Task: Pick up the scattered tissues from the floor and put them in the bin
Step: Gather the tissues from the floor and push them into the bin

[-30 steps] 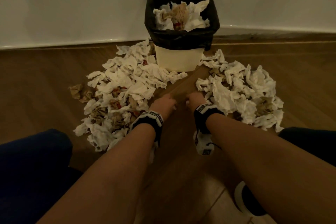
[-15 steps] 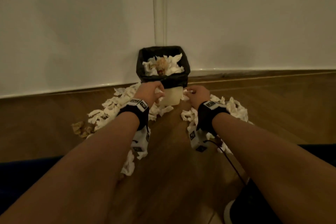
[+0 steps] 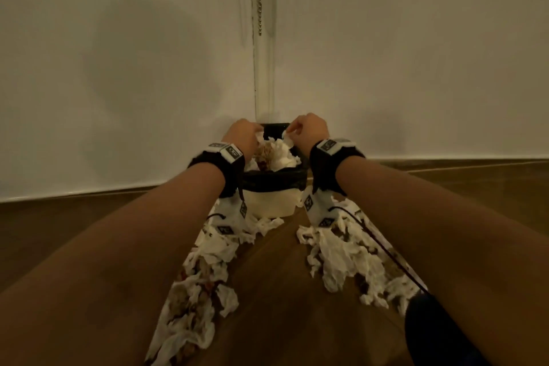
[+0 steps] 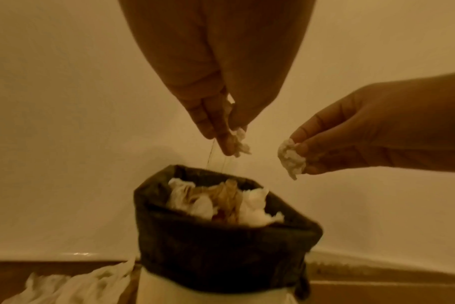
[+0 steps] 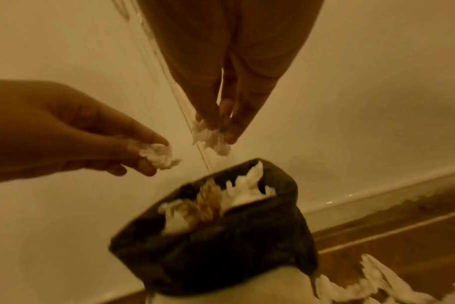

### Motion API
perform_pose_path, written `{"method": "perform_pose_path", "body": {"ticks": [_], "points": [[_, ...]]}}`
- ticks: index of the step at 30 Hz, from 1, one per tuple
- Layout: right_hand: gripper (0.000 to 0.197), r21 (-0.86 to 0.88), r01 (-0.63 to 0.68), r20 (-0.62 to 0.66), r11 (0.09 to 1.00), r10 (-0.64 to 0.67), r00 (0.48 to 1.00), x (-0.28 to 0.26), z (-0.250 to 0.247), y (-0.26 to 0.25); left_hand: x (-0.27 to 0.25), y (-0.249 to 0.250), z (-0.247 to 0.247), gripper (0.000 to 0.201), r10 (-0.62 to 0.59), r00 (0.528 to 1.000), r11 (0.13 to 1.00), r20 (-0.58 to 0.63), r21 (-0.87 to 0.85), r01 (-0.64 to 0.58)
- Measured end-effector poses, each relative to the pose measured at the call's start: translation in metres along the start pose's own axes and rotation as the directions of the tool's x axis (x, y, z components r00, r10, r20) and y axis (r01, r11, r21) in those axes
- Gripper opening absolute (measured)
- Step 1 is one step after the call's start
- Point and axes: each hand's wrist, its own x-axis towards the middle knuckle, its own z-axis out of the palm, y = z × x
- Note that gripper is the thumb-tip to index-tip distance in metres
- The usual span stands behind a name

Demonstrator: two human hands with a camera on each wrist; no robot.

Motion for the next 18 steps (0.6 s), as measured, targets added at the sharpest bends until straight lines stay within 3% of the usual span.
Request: {"method": "perform_pose_path", "body": {"ticks": [2, 5, 8, 10, 13, 16, 18], "points": [[0.025, -0.081, 0.000, 0.099, 0.997, 0.008, 0.995, -0.002, 0.019, 0.006, 0.001, -0.008, 0.021, 0.036, -0.027, 0.998, 0.997, 0.059, 0.068, 0.023], [0.033, -0.193, -0.006, 0.215, 0.981, 0.048, 0.975, -0.005, 0.041, 0.016, 0.001, -0.021, 0.047, 0.031, -0.103, 0.993, 0.990, 0.052, 0.101, 0.097], [0.043, -0.243, 0.019, 0.303, 0.970, 0.057, 0.951, -0.007, 0.062, 0.025, 0.003, -0.027, 0.061, 0.014, -0.181, 0.981, 0.982, 0.066, 0.069, 0.177], [0.049, -0.307, 0.066, 0.378, 0.949, 0.058, 0.924, -0.007, 0.073, 0.029, 0.008, -0.028, 0.067, 0.027, -0.161, 0.979, 0.981, 0.123, 0.132, 0.145], [0.046, -0.468, 0.242, 0.488, 0.850, 0.020, 0.873, -0.007, 0.082, 0.031, 0.010, -0.030, 0.073, 0.040, -0.116, 0.966, 0.967, 0.229, 0.249, 0.057], [0.041, -0.538, 0.328, 0.545, 0.777, 0.023, 0.838, -0.008, 0.084, 0.031, 0.005, -0.029, 0.079, 0.035, -0.040, 0.952, 0.932, 0.303, 0.355, -0.074], [0.040, -0.518, 0.340, 0.551, 0.785, 0.001, 0.835, -0.009, 0.082, 0.030, -0.001, -0.028, 0.083, 0.031, -0.011, 0.969, 0.908, 0.246, 0.408, -0.093]]}}
